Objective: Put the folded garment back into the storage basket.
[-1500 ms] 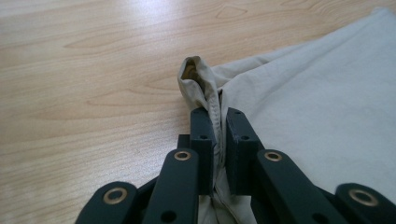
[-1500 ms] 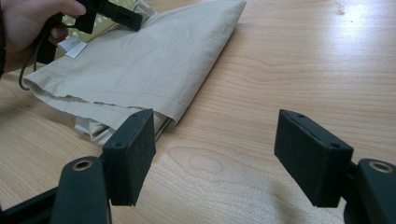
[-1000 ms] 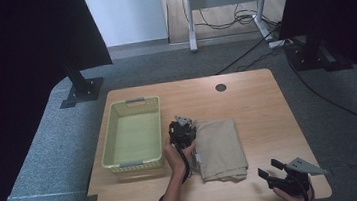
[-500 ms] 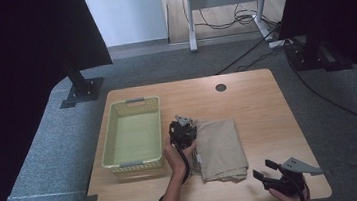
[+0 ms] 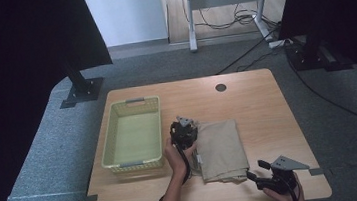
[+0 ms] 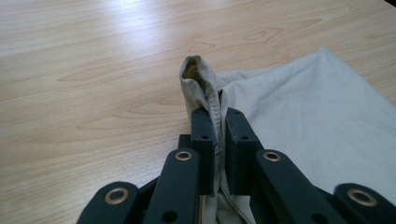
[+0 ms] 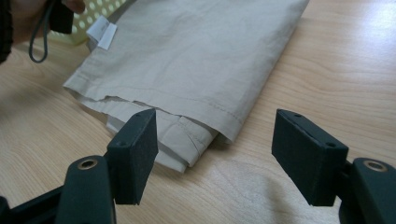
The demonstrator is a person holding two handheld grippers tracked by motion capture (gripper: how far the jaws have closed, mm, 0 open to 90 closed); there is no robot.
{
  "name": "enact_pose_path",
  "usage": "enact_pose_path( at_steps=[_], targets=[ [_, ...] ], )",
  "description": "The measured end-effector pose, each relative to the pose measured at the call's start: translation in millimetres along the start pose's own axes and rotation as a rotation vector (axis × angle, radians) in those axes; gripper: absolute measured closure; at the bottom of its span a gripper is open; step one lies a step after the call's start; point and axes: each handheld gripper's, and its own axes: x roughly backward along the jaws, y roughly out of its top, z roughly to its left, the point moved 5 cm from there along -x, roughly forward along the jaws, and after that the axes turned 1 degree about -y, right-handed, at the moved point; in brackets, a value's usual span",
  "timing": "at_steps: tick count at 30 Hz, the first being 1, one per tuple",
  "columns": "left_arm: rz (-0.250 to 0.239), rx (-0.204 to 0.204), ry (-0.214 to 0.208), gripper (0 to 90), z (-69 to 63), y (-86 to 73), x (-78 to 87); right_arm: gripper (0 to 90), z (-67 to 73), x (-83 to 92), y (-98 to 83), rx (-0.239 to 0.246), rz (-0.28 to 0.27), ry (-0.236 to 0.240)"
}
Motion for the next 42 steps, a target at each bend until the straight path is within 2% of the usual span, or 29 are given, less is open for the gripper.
enact_pose_path(
  at_steps=[8, 11, 20, 23, 24, 28, 30, 31, 32, 33, 34, 39, 42],
  targets=[
    [0.006, -0.003, -0.005, 83.6, -0.6, -1.8, -0.5, 31.5, 6.2, -14.5, -0.3, 0.022, 0.075, -0.016],
    [0.008, -0.004, -0.005, 83.5, -0.4, -3.0, -0.7, 32.2, 6.3, -21.2, -2.1, 0.023, 0.113, -0.036],
    [0.012, 0.004, -0.005, 83.4, 1.0, -4.9, -1.3, 36.2, 7.5, -27.6, -3.3, 0.015, 0.15, -0.061],
    [0.012, 0.008, -0.003, 83.4, 1.0, -5.4, -2.0, 39.1, 10.1, -29.6, -2.7, 0.032, 0.157, -0.079],
    [0.012, 0.007, 0.001, 83.3, 1.1, -6.0, -2.1, 48.0, 14.6, -30.6, -2.7, 0.052, 0.154, -0.081],
    [0.01, 0.014, 0.007, 83.3, 3.3, -7.4, -1.6, 54.9, 17.5, -30.6, -1.8, 0.072, 0.152, -0.09],
    [0.01, 0.014, 0.007, 83.2, 3.3, -7.4, -1.6, 54.9, 19.8, -31.3, -0.8, 0.09, 0.148, -0.104],
    [0.004, 0.032, -0.001, 83.2, 6.8, -9.5, -0.6, 61.7, 19.8, -31.3, -0.8, 0.09, 0.148, -0.104],
    [0.004, 0.032, -0.001, 83.1, 6.8, -9.5, -0.6, 61.7, 19.8, -31.3, -0.8, 0.09, 0.148, -0.104],
    [0.004, 0.032, -0.001, 83.1, 6.8, -9.5, -0.6, 61.7, 22.4, -31.9, 1.1, 0.111, 0.138, -0.124],
    [-0.001, 0.045, -0.007, 83.1, 9.1, -12.0, -1.2, 80.4, 24.2, -32.5, 2.7, 0.117, 0.137, -0.122],
    [-0.01, 0.049, -0.016, 83.1, 9.3, -12.0, -0.8, 83.4, 25.4, -32.6, 3.1, 0.113, 0.137, -0.122],
    [-0.016, 0.055, -0.02, 82.9, 9.1, -11.5, -0.7, 85.1, 30.1, -33.2, 3.4, 0.113, 0.138, -0.142]
  ],
)
